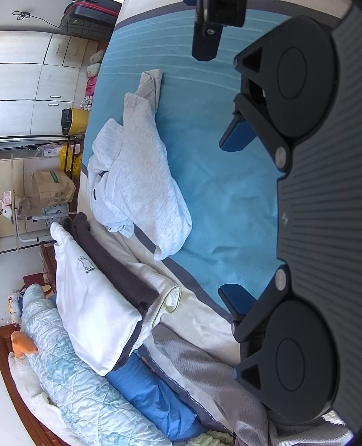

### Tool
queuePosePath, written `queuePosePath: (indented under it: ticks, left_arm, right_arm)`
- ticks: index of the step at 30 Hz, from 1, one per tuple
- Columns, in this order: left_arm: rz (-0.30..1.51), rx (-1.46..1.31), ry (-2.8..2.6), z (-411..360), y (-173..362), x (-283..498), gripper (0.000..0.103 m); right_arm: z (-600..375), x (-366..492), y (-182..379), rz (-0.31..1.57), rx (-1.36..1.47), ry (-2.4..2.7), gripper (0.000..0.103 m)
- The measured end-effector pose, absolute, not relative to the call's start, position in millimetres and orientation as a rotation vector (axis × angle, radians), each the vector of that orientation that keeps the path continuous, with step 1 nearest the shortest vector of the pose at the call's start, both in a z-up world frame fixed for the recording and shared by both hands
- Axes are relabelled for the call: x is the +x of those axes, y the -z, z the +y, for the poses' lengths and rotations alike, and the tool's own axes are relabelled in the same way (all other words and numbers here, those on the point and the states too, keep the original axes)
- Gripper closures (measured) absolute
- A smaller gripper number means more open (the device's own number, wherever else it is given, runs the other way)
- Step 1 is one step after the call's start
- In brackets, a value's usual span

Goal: Fold clothes
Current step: 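Grasp the grey sweatshirt fabric with the left gripper while the right gripper grasps nearby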

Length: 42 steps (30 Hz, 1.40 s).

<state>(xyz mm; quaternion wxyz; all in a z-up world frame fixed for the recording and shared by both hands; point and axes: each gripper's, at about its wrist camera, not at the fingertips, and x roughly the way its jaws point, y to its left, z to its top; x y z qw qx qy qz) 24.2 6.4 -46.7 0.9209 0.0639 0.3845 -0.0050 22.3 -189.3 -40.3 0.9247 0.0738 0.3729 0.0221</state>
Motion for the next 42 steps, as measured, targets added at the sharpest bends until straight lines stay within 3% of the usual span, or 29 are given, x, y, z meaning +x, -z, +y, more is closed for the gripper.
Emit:
queuePosePath:
  ticks: [12,20,24,29,33,35,36,39,42]
  left_arm:
    - [0.742,0.258,0.158,-3.7,67.8,126.0,0.000]
    - [0.742,0.015,0.200,38.7,118.9,181.2,0.004]
    - [0.761,-0.116,0.210,66.8,135.9,198.0,0.011]
    - [0.764,-0.248,0.279,82.8,149.3,227.5,0.011]
    - [0.786,-0.312,0.299,78.7,167.6,250.3,0.011]
    - [0.780,-0.296,0.330,71.8,170.8,255.7,0.025]
    - [0.778,-0.269,0.359,66.8,170.8,257.5,0.043]
    - [0.716,-0.007,0.375,36.4,164.1,253.9,0.048]
    - [0.738,-0.070,0.370,35.8,162.6,273.7,0.048]
  right_arm:
    - [-211.7,84.1,48.7,0.694,0.193,-0.115,0.000]
    - [-238.4,149.7,77.8,0.790,0.309,-0.198,0.000]
    - [-251.9,189.6,101.7,0.855,0.430,-0.222,0.000]
    - [-256.7,232.7,146.3,0.950,0.665,-0.263,0.000]
    - [-247.3,263.8,164.5,0.915,0.753,-0.262,0.000]
    - [-242.1,284.1,164.7,0.892,0.768,-0.255,0.000]
    - [-239.7,294.4,164.8,0.882,0.775,-0.254,0.000]
    - [-234.6,329.0,165.2,0.891,0.791,-0.278,0.000]
    - [-226.7,353.6,162.3,0.901,0.718,-0.284,0.006]
